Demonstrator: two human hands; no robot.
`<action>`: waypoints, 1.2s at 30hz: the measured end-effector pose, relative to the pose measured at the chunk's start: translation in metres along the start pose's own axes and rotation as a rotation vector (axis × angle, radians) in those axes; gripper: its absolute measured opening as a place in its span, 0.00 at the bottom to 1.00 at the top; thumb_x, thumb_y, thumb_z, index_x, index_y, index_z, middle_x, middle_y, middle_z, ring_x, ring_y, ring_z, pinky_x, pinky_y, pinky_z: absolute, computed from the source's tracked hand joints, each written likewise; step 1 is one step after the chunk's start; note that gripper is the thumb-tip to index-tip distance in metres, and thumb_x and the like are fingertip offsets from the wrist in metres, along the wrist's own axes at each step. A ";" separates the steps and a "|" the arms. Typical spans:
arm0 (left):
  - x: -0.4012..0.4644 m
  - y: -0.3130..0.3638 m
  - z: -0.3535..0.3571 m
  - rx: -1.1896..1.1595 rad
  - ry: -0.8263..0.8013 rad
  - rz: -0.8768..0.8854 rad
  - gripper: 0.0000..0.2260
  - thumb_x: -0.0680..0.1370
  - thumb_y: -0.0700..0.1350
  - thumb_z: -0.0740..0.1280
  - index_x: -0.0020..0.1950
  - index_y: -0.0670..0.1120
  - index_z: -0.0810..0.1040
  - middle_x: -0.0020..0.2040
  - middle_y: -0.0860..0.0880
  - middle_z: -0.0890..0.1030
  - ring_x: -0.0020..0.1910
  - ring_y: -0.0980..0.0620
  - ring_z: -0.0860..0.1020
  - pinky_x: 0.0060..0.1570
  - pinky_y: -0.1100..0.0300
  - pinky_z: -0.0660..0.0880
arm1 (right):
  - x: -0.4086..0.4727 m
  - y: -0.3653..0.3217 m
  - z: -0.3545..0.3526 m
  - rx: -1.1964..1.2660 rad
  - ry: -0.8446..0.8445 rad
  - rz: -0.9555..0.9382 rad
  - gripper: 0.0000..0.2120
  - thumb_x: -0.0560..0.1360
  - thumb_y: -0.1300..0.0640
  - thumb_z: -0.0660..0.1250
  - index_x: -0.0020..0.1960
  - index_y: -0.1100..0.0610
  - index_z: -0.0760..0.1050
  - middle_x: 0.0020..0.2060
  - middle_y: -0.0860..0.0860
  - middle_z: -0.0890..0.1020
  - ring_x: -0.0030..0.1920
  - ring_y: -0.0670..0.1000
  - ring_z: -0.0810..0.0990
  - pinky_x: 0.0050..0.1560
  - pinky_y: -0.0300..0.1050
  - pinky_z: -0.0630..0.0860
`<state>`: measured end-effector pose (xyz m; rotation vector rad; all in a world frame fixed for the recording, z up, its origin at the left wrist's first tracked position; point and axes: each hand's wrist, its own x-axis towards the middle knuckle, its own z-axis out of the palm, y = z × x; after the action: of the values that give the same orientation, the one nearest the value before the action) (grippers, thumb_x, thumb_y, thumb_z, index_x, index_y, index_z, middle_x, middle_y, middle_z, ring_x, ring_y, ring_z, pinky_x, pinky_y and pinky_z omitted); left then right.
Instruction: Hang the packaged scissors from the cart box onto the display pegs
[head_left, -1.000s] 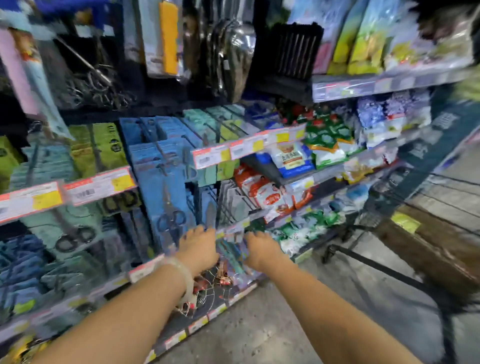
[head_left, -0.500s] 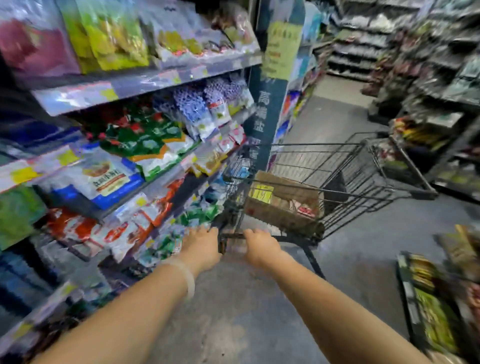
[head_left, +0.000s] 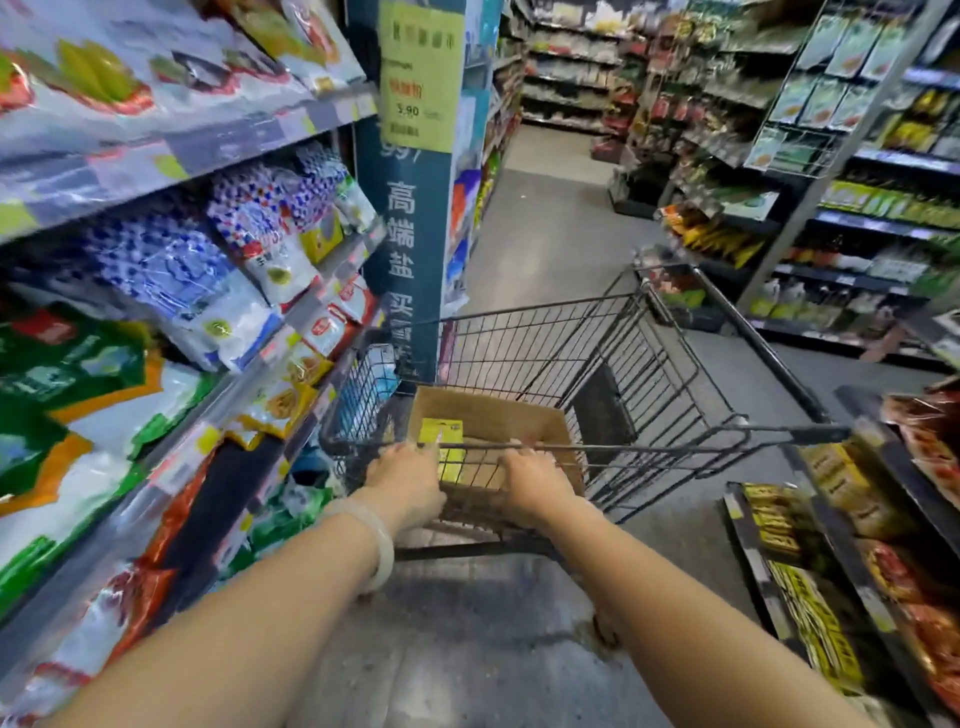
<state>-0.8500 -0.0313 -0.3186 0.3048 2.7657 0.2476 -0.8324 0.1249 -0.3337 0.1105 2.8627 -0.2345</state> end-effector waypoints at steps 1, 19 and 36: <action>0.022 -0.002 -0.009 -0.005 -0.004 0.000 0.25 0.76 0.51 0.66 0.69 0.45 0.64 0.69 0.43 0.67 0.69 0.41 0.65 0.67 0.48 0.67 | 0.021 0.001 -0.010 0.012 0.013 0.016 0.20 0.74 0.55 0.65 0.64 0.59 0.67 0.62 0.59 0.73 0.62 0.61 0.71 0.61 0.53 0.70; 0.296 0.019 0.026 -0.016 -0.278 -0.115 0.31 0.77 0.50 0.64 0.76 0.43 0.55 0.72 0.40 0.64 0.71 0.40 0.63 0.68 0.51 0.64 | 0.277 0.116 0.031 0.081 -0.265 0.158 0.28 0.74 0.51 0.66 0.70 0.58 0.63 0.65 0.58 0.72 0.65 0.58 0.70 0.68 0.51 0.65; 0.434 0.100 0.167 -0.269 -0.725 -0.237 0.21 0.78 0.49 0.63 0.68 0.42 0.68 0.66 0.43 0.74 0.66 0.43 0.71 0.63 0.57 0.68 | 0.398 0.233 0.175 0.309 -0.627 0.470 0.28 0.71 0.54 0.69 0.68 0.53 0.62 0.65 0.55 0.70 0.63 0.56 0.72 0.64 0.53 0.72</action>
<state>-1.1699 0.1914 -0.5905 -0.0131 1.9989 0.3583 -1.1478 0.3462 -0.6422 0.6350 2.0898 -0.5060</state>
